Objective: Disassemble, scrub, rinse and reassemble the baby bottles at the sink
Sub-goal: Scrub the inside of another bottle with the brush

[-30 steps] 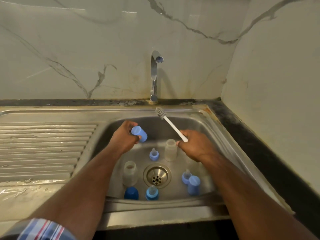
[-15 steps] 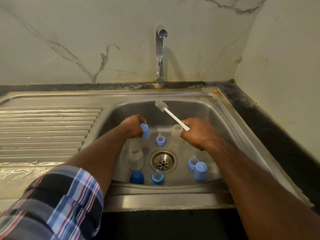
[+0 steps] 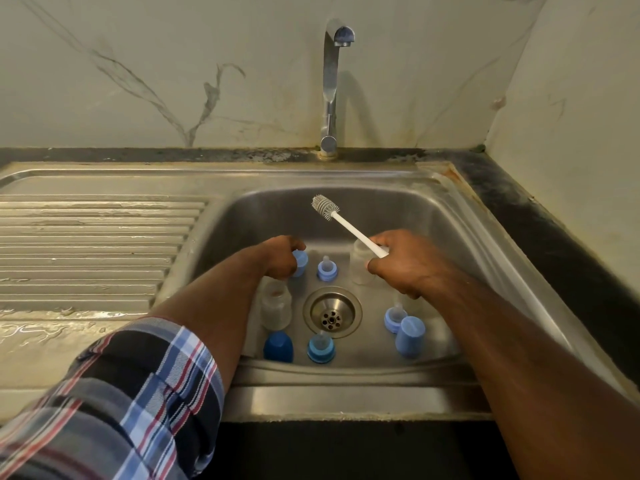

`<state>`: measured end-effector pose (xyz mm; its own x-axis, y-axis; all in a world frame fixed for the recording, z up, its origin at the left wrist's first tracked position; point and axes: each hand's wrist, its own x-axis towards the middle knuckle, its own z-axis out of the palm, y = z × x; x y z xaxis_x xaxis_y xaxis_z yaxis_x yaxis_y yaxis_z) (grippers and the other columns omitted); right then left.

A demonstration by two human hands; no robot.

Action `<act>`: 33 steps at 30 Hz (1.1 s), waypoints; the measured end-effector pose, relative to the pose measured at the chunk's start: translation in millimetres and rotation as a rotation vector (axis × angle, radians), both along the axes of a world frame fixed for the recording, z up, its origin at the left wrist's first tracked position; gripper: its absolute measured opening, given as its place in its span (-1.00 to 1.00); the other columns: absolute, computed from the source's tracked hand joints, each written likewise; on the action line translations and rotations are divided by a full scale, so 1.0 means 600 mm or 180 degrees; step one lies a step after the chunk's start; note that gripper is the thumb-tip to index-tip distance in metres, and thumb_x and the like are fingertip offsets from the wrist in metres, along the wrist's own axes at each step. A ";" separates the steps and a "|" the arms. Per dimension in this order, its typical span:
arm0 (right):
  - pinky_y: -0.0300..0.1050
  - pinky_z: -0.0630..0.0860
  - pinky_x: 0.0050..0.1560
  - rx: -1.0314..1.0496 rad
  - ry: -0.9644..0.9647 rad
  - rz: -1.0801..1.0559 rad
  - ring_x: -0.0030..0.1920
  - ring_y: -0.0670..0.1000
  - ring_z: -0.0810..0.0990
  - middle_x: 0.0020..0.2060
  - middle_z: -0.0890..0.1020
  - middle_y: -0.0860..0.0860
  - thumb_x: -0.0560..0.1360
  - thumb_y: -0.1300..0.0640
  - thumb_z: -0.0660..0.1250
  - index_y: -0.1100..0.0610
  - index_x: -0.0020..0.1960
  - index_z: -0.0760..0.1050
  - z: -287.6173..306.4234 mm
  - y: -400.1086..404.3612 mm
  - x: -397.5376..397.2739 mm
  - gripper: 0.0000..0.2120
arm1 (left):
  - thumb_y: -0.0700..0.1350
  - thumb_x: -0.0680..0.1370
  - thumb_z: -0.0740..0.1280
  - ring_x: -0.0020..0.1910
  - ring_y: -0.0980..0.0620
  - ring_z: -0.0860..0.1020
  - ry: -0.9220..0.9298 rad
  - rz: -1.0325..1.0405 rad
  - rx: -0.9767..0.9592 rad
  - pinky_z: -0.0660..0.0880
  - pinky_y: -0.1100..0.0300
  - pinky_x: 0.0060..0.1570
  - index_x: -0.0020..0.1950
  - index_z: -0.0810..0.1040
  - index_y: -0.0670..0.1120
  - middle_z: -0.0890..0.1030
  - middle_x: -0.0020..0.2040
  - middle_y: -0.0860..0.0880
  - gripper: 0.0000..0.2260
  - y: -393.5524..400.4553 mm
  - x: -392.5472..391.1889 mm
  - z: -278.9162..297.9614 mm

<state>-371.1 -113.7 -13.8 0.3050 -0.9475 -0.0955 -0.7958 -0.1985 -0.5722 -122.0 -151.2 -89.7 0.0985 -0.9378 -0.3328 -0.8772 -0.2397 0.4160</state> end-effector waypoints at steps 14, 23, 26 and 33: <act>-0.19 0.43 -0.50 0.0077 0.0001 0.0047 -0.40 0.02 0.54 -0.28 0.64 0.07 0.50 0.18 0.33 0.03 0.13 0.60 0.004 0.004 0.001 -0.77 | -0.36 0.56 0.34 0.14 -0.16 0.57 0.0040 0.0288 -0.0170 0.60 0.05 -0.09 0.56 0.31 -0.12 0.51 0.34 -0.17 -0.42 0.036 0.011 0.053; -0.22 0.41 -0.55 0.0184 -0.0044 -0.0013 -0.49 0.05 0.48 -0.39 0.57 0.10 0.45 0.20 0.33 0.02 0.10 0.60 0.008 0.009 0.001 -0.75 | -0.38 0.50 0.40 0.05 -0.08 0.61 -0.0153 -0.0014 0.1209 0.62 0.06 0.06 0.55 0.32 0.13 0.53 0.32 -0.13 -0.28 0.095 0.017 0.075; -0.21 0.40 -0.54 0.0231 -0.0021 0.0018 -0.49 0.06 0.46 -0.40 0.56 0.10 0.46 0.20 0.33 0.04 0.12 0.60 0.008 0.010 0.000 -0.75 | -0.26 0.45 0.55 0.00 0.00 0.61 -0.0054 0.0067 0.1346 0.62 0.09 0.03 0.53 0.32 0.11 0.60 0.14 -0.12 -0.25 0.107 0.016 0.067; -0.21 0.39 -0.56 0.0176 -0.0034 0.0078 -0.51 0.06 0.46 -0.39 0.58 0.10 0.46 0.20 0.34 0.03 0.10 0.60 0.006 0.009 -0.002 -0.76 | -0.03 0.45 0.56 0.05 -0.03 0.62 0.0378 0.0250 0.0754 0.57 0.16 -0.17 0.27 0.52 0.10 0.58 0.16 -0.07 -0.57 0.111 0.019 0.077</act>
<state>-372.4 -108.4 -10.0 0.3294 -0.9331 -0.1440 -0.7848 -0.1858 -0.5912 -110.7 -84.7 -43.6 0.1149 -0.8235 -0.5556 -0.8004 -0.4080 0.4392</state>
